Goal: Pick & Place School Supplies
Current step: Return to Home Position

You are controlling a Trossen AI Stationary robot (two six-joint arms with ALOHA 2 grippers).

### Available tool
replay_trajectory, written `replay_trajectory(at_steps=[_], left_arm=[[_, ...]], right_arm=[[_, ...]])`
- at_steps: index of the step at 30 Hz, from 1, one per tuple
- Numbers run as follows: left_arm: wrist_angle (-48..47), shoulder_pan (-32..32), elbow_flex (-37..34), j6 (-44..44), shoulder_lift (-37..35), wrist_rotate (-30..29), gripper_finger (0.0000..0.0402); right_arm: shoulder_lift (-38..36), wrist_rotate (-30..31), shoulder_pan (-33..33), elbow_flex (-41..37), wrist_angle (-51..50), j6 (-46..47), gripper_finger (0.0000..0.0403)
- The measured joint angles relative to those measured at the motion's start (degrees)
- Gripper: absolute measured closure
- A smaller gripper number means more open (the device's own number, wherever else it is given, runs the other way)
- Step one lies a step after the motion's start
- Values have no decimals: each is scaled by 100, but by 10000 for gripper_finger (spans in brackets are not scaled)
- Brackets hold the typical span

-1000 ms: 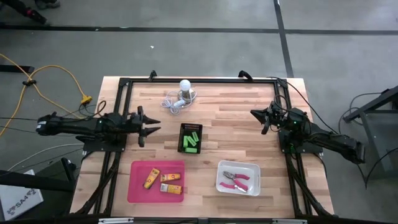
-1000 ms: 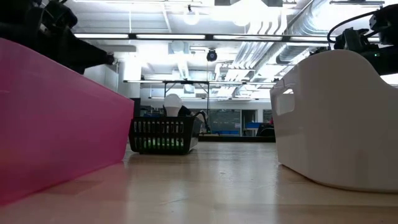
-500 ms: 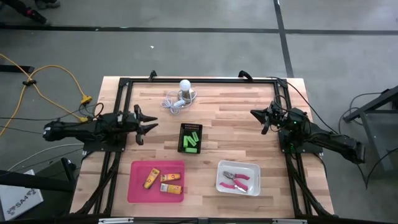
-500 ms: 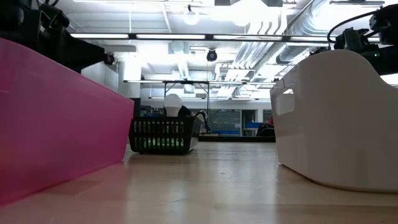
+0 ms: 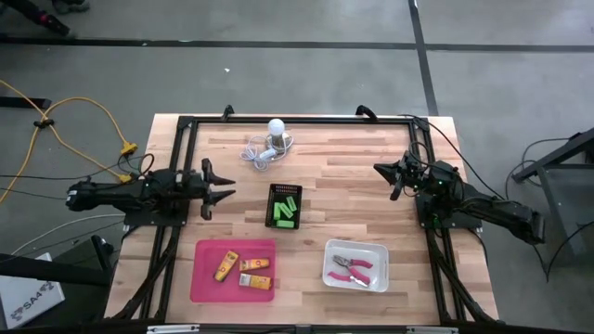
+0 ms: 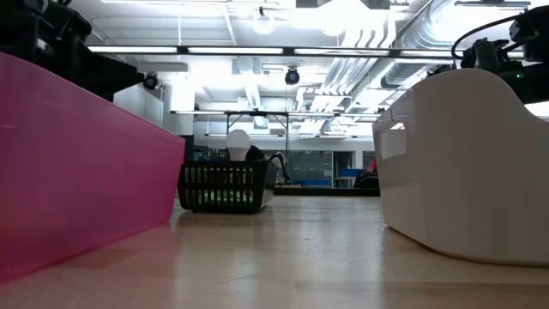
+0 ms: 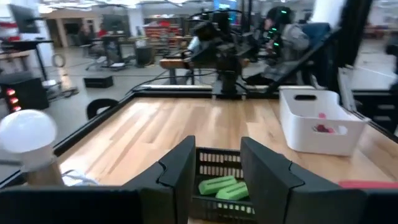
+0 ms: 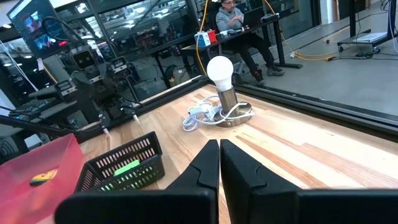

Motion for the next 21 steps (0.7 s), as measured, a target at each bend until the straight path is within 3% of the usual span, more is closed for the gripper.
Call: replay_trajectory(at_steps=[8,21], left_arm=[[-101,0,-7,371,0,544,277],[-103,0,-9,383,0,570,277]], right_arm=[[0,0,0,0,0,0,400],[0,0,0,0,0,0,400]])
